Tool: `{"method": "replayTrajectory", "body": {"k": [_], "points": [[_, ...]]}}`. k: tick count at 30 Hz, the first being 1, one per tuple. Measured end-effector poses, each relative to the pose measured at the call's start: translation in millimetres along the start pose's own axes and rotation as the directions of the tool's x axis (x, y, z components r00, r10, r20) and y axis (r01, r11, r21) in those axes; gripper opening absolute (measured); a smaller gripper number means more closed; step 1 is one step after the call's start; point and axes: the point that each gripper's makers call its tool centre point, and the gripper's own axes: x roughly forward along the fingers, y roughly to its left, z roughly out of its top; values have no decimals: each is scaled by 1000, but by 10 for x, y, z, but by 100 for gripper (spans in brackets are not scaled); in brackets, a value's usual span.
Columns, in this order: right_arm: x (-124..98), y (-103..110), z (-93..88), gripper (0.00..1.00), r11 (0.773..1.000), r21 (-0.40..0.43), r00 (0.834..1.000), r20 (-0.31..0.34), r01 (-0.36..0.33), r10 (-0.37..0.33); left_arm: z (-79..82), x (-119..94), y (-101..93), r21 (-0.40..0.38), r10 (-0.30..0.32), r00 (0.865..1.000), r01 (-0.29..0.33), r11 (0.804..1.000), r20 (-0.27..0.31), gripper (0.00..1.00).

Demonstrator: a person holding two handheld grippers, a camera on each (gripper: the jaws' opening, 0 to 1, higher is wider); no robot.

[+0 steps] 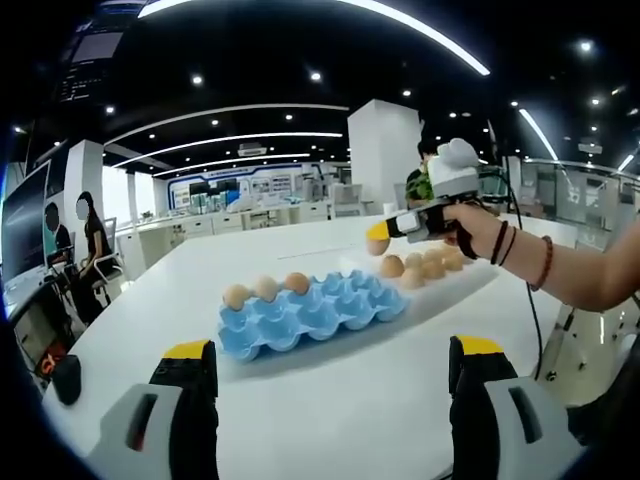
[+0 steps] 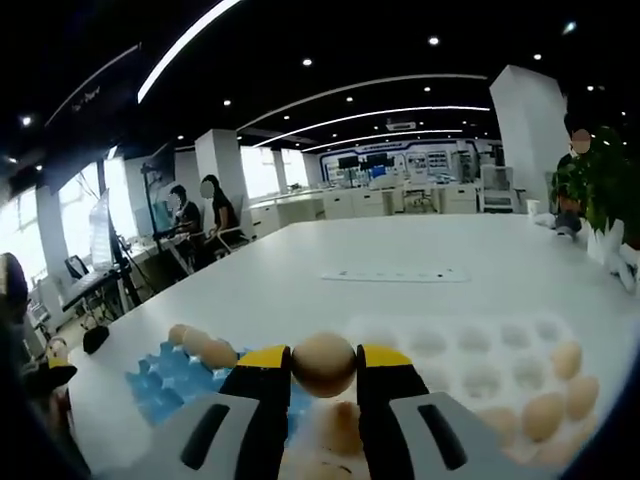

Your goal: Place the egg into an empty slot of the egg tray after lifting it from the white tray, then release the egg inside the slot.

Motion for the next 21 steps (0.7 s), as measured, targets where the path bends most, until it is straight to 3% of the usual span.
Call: {"method": "replayTrajectory", "body": {"k": [21], "points": [[380, 586, -215, 26, 987, -70, 989, -57, -141, 137, -40, 25, 3, -8, 2, 1000, -2, 1000, -6, 98]]}}
